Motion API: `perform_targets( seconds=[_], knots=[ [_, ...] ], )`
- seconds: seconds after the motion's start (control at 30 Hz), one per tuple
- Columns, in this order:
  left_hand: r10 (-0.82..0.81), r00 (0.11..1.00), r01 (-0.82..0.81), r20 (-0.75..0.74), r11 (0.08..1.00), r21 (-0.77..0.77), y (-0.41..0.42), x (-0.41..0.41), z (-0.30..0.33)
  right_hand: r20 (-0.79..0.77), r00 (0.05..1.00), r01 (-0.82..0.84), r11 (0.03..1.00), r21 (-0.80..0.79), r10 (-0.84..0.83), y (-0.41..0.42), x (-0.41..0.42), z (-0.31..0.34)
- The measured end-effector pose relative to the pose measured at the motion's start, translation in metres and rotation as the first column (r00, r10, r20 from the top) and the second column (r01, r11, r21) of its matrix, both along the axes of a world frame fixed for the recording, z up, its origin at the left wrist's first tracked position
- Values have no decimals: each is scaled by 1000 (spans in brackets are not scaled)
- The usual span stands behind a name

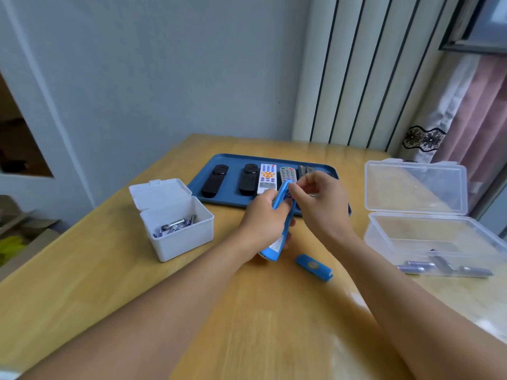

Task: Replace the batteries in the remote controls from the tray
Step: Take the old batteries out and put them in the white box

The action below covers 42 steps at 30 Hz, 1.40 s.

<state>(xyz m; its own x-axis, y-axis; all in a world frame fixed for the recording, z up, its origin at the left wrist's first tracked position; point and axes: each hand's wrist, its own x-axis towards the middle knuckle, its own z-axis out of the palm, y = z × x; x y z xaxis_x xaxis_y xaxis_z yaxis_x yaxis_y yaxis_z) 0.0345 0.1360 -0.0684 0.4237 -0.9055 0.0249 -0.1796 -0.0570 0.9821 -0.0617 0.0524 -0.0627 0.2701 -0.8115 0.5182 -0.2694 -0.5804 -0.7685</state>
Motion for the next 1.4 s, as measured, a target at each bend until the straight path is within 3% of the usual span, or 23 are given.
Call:
perform_targets(
  seconds=[0.23, 0.3, 0.4, 0.47, 0.53, 0.6, 0.63, 0.73, 0.8, 0.83, 0.9, 0.97, 1.07, 1.17, 1.4],
  knots=[
    [66, 970, -83, -236, 994, -63, 5, 11, -12, 79, 992, -103, 991, 81, 96, 3, 20, 24],
    [58, 953, -65, -299, 998, -16, 7, 16, -5, 70, 968, -247, 964, 100, 241, 17, 37, 42],
    [58, 965, -46, -257, 998, 52, 19, 20, 4, -141, 846, -486, 853, 189, 513, 50, 79, 58],
    [91, 942, -70, -322, 995, 75, 27, 22, 5, -313, 765, -541, 825, 165, 564, 66, 105, 58],
    [116, 937, -70, -330, 986, 149, 31, 26, 3, -455, 710, -560, 823, 98, 537, 72, 123, 53],
    [44, 994, -68, 102, 968, 242, 39, 26, 4, -526, 688, -565, 824, 44, 500, 74, 132, 48],
    [4, 974, -72, 228, 954, 290, 42, 24, 6, -532, 683, -570, 820, 40, 501, 74, 134, 45],
    [-17, 954, -78, 299, 950, 303, 42, 30, 0, -541, 673, -580, 814, 39, 505, 76, 135, 42],
    [73, 981, -125, 179, 946, 301, 40, 26, 3, -555, 673, -585, 811, 6, 489, 77, 130, 43],
    [110, 994, -112, 23, 957, 268, 35, 25, 2, -557, 690, -581, 813, -45, 462, 77, 126, 46],
    [125, 898, -56, -422, 984, 171, 26, 21, 4, -519, 771, -532, 821, -206, 370, 67, 108, 54],
    [75, 906, -52, -417, 996, 66, 22, 20, 5, -459, 845, -438, 846, -305, 273, 48, 78, 61],
    [12, 861, -15, -509, 1000, -2, 15, 19, 4, -429, 898, -251, 915, -316, 98, 12, 23, 57],
    [-34, 896, 19, -443, 999, -38, 12, 17, 0, -397, 918, -132, 943, -307, 0, -5, -15, 31],
    [-148, 933, 114, -329, 986, -118, 10, 13, -6, -332, 940, -201, 916, -347, 80, -5, -36, 7]
  ],
)
